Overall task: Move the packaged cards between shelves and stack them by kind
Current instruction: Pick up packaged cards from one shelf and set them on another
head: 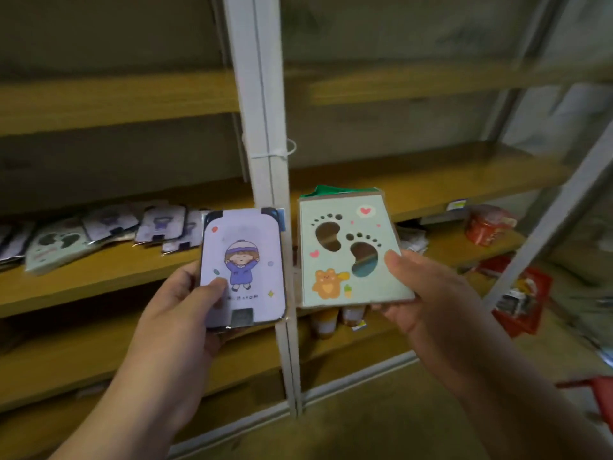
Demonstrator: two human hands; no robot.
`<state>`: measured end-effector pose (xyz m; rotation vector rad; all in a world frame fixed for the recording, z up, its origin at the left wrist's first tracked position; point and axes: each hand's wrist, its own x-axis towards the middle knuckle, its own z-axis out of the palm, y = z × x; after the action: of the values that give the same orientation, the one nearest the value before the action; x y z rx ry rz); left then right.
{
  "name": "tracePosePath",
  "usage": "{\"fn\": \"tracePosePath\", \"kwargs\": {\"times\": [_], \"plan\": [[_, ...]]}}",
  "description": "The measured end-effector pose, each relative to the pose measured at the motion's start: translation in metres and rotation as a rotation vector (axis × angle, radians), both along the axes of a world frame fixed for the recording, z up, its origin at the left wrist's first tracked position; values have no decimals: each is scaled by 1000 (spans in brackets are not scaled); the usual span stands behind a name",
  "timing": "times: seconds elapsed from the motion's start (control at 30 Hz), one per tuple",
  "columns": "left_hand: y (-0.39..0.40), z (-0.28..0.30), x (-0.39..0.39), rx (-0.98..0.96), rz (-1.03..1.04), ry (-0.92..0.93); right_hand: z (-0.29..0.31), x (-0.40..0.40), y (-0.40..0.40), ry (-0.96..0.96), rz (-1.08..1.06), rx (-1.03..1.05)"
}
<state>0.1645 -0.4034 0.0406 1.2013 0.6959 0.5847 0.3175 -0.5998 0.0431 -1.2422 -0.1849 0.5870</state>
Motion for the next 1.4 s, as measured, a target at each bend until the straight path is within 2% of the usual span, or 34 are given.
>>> {"fn": "tracePosePath", "kwargs": {"times": [0.1, 0.27, 0.5, 0.8, 1.03, 1.1, 1.17, 1.23, 1.3, 1.4], "plan": [[-24, 3, 39, 0, -65, -1, -7, 25, -37, -9, -65, 39], [-50, -10, 113, -63, -190, 3, -17, 72, -79, 87, -126, 167], [-69, -32, 241, -125, -325, 11, -20, 179, -112, 86, -279, 61], [-76, -47, 400, -140, -203, 47, -23, 308, -130, 97, -331, 25], [-61, -60, 477, 136, -229, 225, -33, 395, -133, 107, -231, 44], [-66, -65, 493, 185, -223, 249, -36, 415, -129, 33, -195, 26], [-72, -69, 505, 266, -186, 288, -39, 436, -126, -15, -131, 55], [-79, -73, 513, 394, -114, 364, -43, 460, -125, 56, -66, 89], [-86, -76, 515, 530, -26, 451, -45, 485, -123, 135, 17, 43], [-94, -78, 516, 704, 54, 558, -53, 518, -124, 42, 169, -83]]}}
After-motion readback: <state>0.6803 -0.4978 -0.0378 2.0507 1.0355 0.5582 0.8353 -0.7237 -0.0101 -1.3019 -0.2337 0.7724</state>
